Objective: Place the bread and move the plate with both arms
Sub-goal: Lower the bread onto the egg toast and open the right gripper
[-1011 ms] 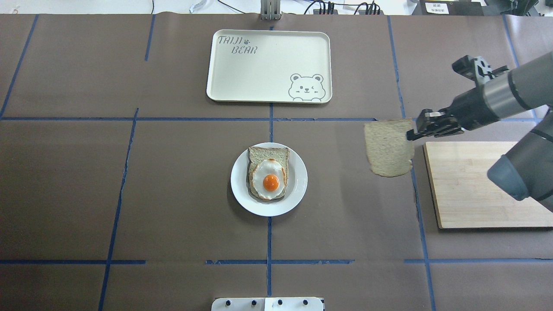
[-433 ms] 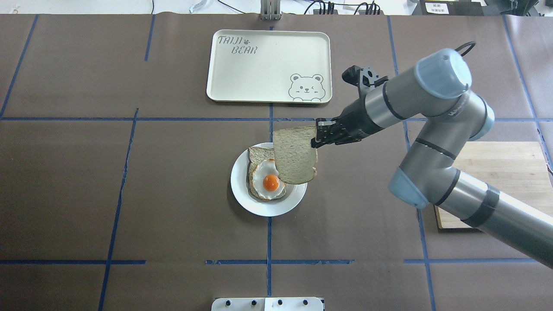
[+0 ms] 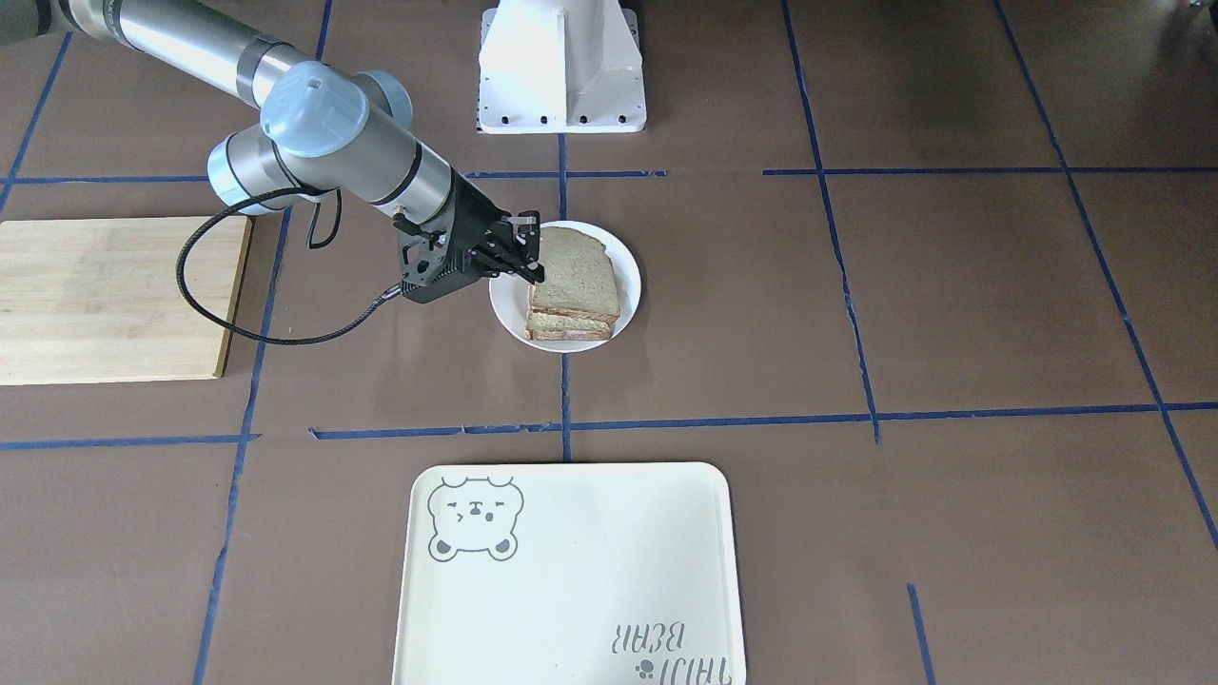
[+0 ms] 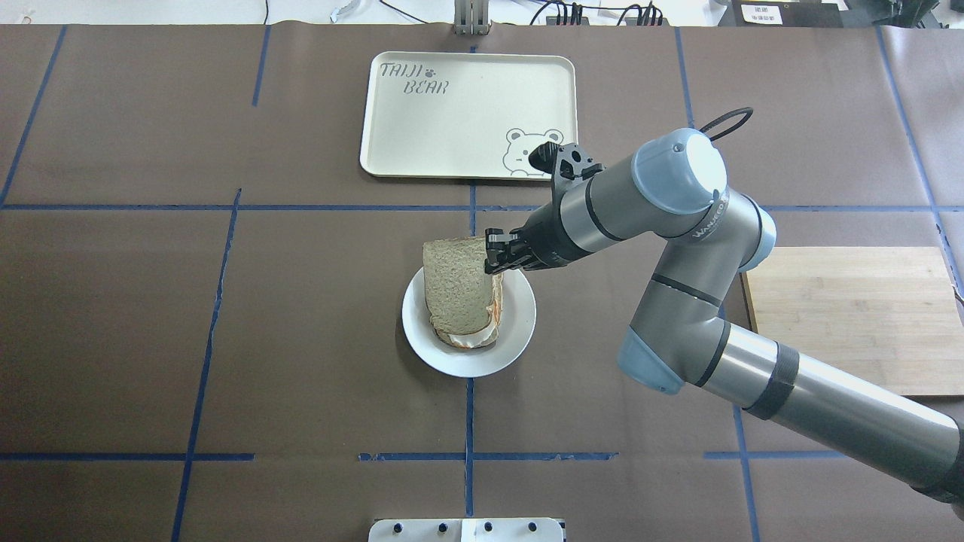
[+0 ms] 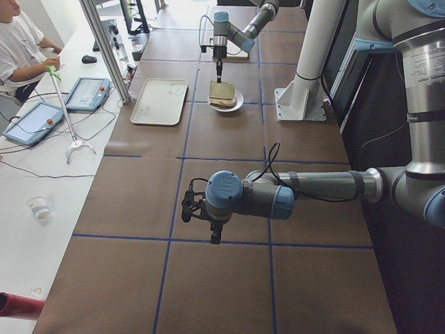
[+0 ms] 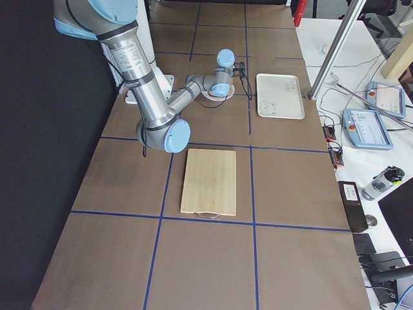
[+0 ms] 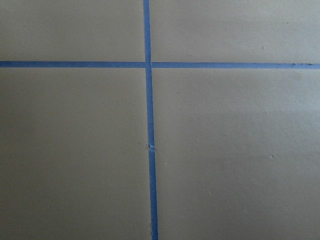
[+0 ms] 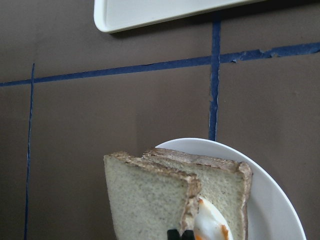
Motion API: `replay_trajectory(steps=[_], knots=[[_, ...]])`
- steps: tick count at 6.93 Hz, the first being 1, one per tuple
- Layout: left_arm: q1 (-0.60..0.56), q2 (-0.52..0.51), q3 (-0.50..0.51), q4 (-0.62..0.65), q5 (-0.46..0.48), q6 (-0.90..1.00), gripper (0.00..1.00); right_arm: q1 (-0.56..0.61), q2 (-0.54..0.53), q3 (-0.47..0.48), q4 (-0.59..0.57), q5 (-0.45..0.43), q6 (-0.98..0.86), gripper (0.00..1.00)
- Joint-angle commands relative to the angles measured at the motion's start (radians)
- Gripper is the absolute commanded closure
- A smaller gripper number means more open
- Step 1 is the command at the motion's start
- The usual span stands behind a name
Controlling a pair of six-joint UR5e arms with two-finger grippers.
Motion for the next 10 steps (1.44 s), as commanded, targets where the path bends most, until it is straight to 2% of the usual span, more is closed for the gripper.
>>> replay_trajectory(steps=[1, 7, 8, 9, 10], knots=[[0.0, 0.0, 0.0, 0.0, 0.0, 0.0, 0.0, -0.031, 0.003, -0.029, 0.001, -0.036, 0.007, 1.0], [0.0, -0.002, -0.008, 0.001, 0.0, 0.0, 0.0, -0.031, -0.023, -0.032, 0.006, -0.036, 0.007, 0.98], [0.0, -0.002, -0.008, 0.001, 0.0, 0.0, 0.0, -0.033, -0.023, -0.04, 0.006, -0.038, 0.006, 0.81], [0.0, -0.002, -0.013, 0.001, 0.0, 0.0, 0.0, -0.034, -0.02, -0.047, 0.004, -0.038, 0.006, 0.77], [0.0, -0.002, -0.017, 0.003, 0.0, -0.002, 0.0, -0.033, -0.022, -0.047, 0.004, -0.036, 0.001, 0.63]])
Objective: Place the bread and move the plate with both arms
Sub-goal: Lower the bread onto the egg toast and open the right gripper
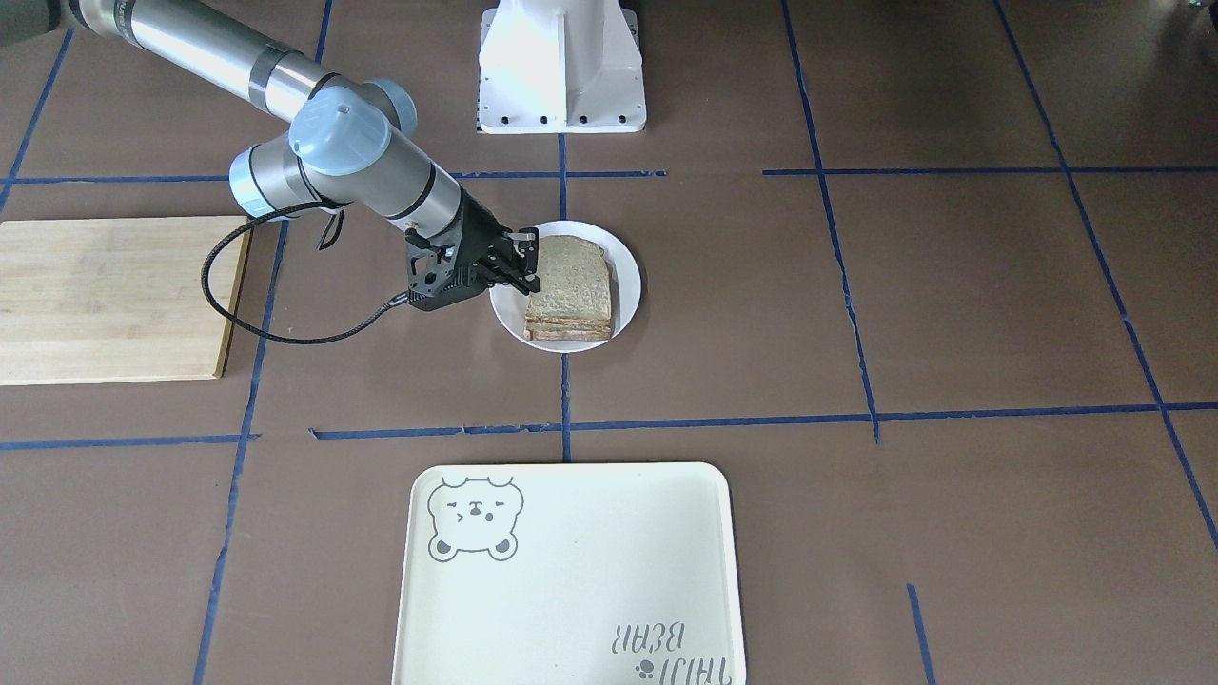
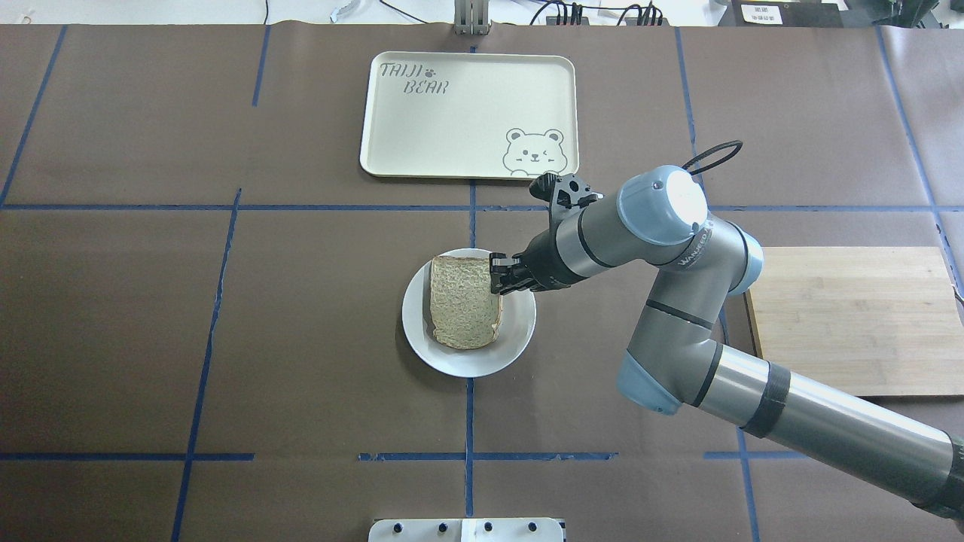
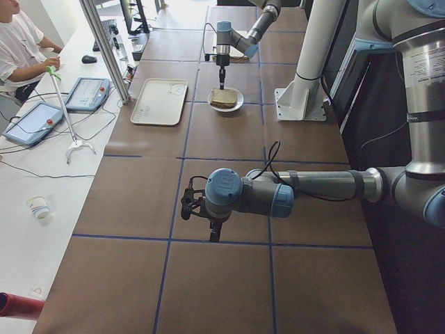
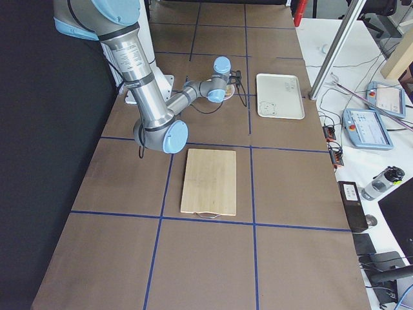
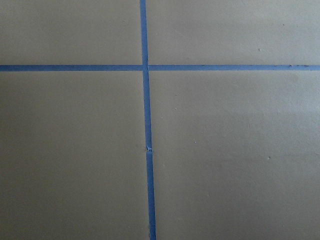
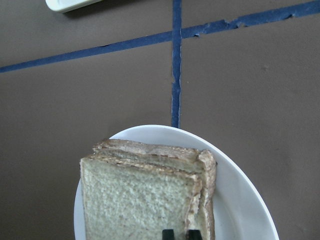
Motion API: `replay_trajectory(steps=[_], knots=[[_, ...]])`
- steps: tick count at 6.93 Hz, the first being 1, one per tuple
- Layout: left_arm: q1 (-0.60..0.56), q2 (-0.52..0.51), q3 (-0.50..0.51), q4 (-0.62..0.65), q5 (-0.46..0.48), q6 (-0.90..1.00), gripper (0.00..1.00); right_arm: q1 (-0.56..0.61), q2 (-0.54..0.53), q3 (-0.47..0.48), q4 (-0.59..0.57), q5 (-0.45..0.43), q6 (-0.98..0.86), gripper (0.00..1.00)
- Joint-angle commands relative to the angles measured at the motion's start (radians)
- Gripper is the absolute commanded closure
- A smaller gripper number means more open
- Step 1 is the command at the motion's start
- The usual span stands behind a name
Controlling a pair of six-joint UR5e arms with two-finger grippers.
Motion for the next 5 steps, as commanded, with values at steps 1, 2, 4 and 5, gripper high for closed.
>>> replay_trajectory(steps=[1, 2, 4, 5], knots=[[0.0, 0.0, -0.003, 0.0, 0.0, -0.001, 0.0, 0.002, -0.006, -0.003, 0.001, 0.002, -0.008, 0.58], [0.002, 0.0, -0.003, -0.002, 0.0, -0.009, 0.0, 0.008, -0.008, -0.002, 0.003, 0.002, -0.007, 0.37], [0.087, -0.006, -0.022, -0.007, -0.109, -0.085, 0.0, 0.057, -0.023, 0.049, -0.014, 0.013, 0.009, 0.0], [0.16, -0.009, -0.032, -0.092, -0.139, -0.25, 0.0, 0.089, -0.099, 0.125, -0.051, 0.054, 0.009, 0.0]])
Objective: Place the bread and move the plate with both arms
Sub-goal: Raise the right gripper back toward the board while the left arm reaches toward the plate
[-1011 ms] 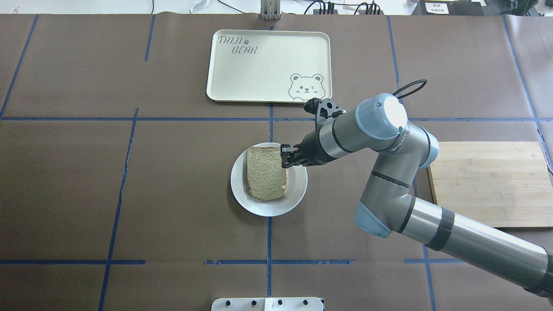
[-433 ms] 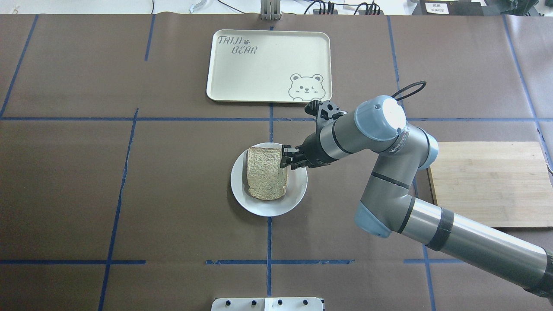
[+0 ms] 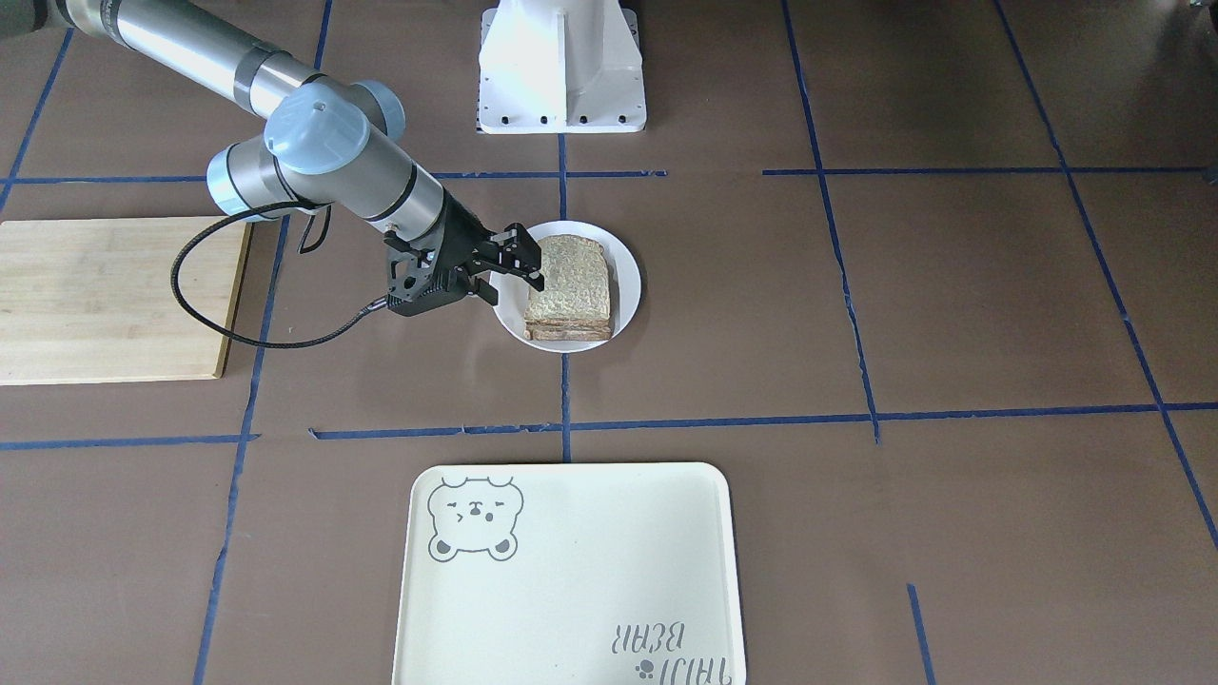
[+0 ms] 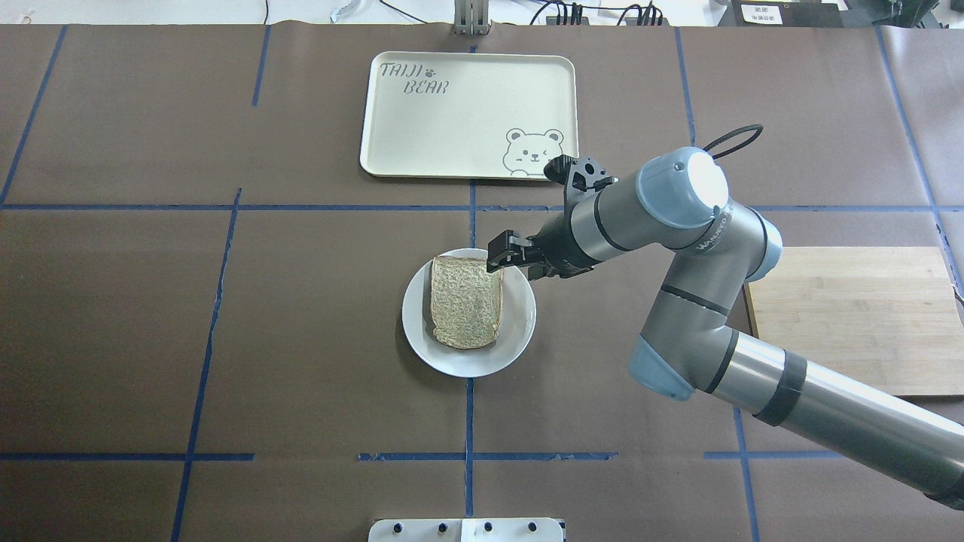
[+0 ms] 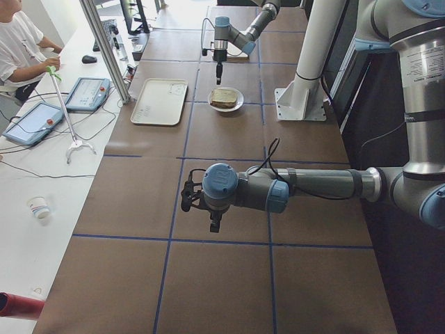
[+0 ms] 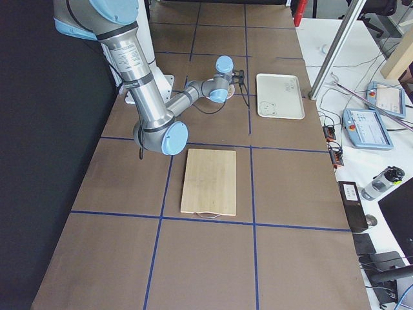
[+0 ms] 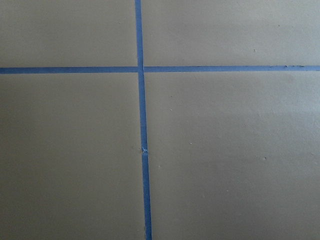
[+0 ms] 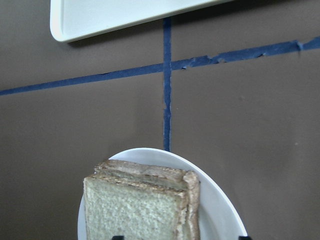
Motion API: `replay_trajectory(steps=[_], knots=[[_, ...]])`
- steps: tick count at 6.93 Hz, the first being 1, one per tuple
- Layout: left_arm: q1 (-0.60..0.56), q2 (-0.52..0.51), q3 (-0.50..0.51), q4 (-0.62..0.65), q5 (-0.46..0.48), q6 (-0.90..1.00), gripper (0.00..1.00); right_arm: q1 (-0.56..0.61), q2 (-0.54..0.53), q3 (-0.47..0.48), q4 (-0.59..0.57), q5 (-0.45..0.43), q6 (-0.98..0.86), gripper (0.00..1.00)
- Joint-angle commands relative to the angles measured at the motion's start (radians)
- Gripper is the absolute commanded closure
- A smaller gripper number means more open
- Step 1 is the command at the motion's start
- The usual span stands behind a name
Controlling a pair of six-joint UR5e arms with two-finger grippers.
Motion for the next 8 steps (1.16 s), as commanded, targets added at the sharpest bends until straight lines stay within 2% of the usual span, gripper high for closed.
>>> replay_trajectory(steps=[1, 2, 3, 4, 5, 6, 7, 8], knots=[[0.209, -0.018, -0.012, -0.22, -0.06, -0.39, 0.0, 0.116, -0.114, 0.128, -0.093, 0.138, 0.001, 0.0], [0.327, -0.102, -0.01, -0.362, -0.052, -0.689, 0.0, 0.204, -0.155, 0.136, -0.107, 0.23, -0.004, 0.0], [0.467, -0.235, 0.014, -0.5, -0.011, -1.0, 0.0, 0.286, -0.242, 0.17, -0.106, 0.308, -0.01, 0.0], [0.582, -0.317, 0.013, -0.528, 0.106, -1.141, 0.0, 0.316, -0.31, 0.191, -0.104, 0.32, -0.024, 0.0], [0.679, -0.372, 0.014, -0.542, 0.238, -1.182, 0.0, 0.335, -0.348, 0.195, -0.106, 0.318, -0.037, 0.0], [0.803, -0.485, 0.025, -0.566, 0.367, -1.38, 0.0, 0.358, -0.393, 0.199, -0.106, 0.315, -0.056, 0.0], [0.926, -0.546, 0.028, -0.632, 0.537, -1.523, 0.0, 0.388, -0.44, 0.222, -0.104, 0.314, -0.088, 0.0], [0.991, -0.546, 0.083, -0.792, 0.651, -1.549, 0.0, 0.404, -0.461, 0.224, -0.106, 0.315, -0.135, 0.0]])
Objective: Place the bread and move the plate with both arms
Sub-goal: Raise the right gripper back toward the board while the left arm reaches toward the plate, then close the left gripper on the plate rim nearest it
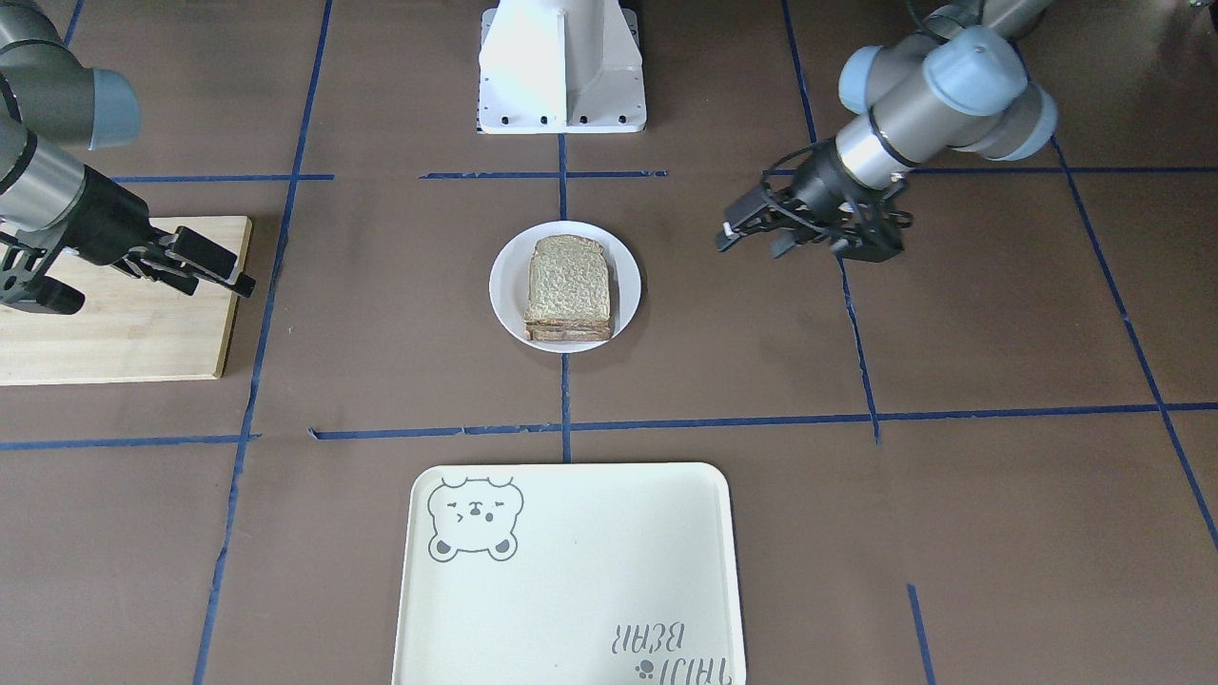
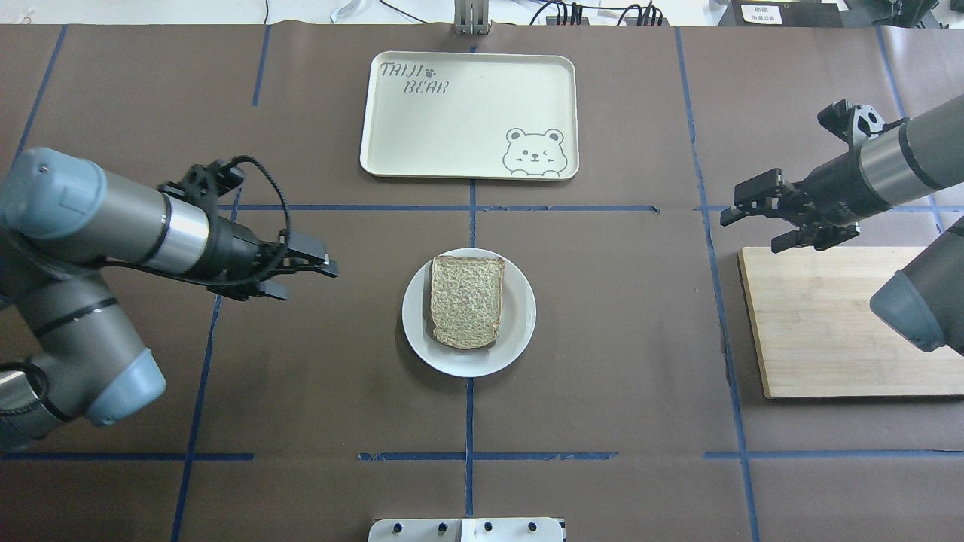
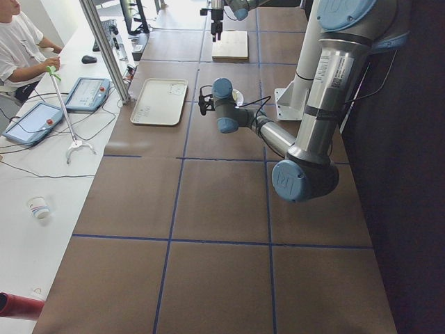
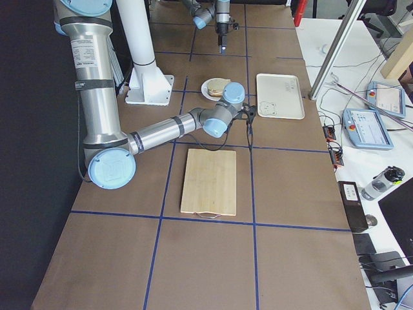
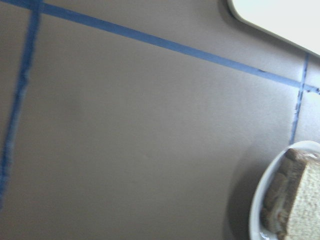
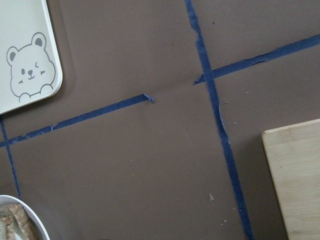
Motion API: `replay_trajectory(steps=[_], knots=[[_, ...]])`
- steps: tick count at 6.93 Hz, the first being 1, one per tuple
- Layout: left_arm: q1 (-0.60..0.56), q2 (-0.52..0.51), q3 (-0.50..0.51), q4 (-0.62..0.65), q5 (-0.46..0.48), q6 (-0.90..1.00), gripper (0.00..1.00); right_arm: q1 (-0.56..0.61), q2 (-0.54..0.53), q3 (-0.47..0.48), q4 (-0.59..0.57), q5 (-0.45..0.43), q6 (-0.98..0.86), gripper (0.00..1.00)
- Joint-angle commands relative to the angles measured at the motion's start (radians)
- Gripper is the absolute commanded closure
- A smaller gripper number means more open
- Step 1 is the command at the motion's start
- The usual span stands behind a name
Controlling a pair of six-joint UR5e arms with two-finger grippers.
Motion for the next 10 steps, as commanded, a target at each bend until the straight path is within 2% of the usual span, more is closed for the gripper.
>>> replay_trajectory(steps=[1, 2, 4, 6, 9, 10], knots=[[0.116, -0.032, 0.125, -0.308, 0.168, -0.083, 0.0, 0.028, -0.04, 0.01, -0.001, 0.001, -0.048, 0.0], [0.119, -0.034, 0.192, -0.445, 0.191, -0.092, 0.0, 0.024, -0.04, 0.01, -0.002, -0.002, -0.049, 0.0], [0.142, -0.055, 0.237, -0.472, 0.277, -0.163, 0.02, 0.022, -0.041, 0.012, -0.001, -0.001, -0.049, 0.0], [0.192, -0.079, 0.262, -0.497, 0.373, -0.219, 0.14, 0.024, -0.041, 0.012, -0.001, 0.001, -0.049, 0.0], [0.197, -0.081, 0.291, -0.5, 0.378, -0.238, 0.16, 0.022, -0.09, 0.058, -0.001, -0.002, -0.047, 0.0], [0.202, -0.083, 0.309, -0.504, 0.378, -0.238, 0.22, 0.021, -0.093, 0.069, -0.001, -0.004, -0.047, 0.0]])
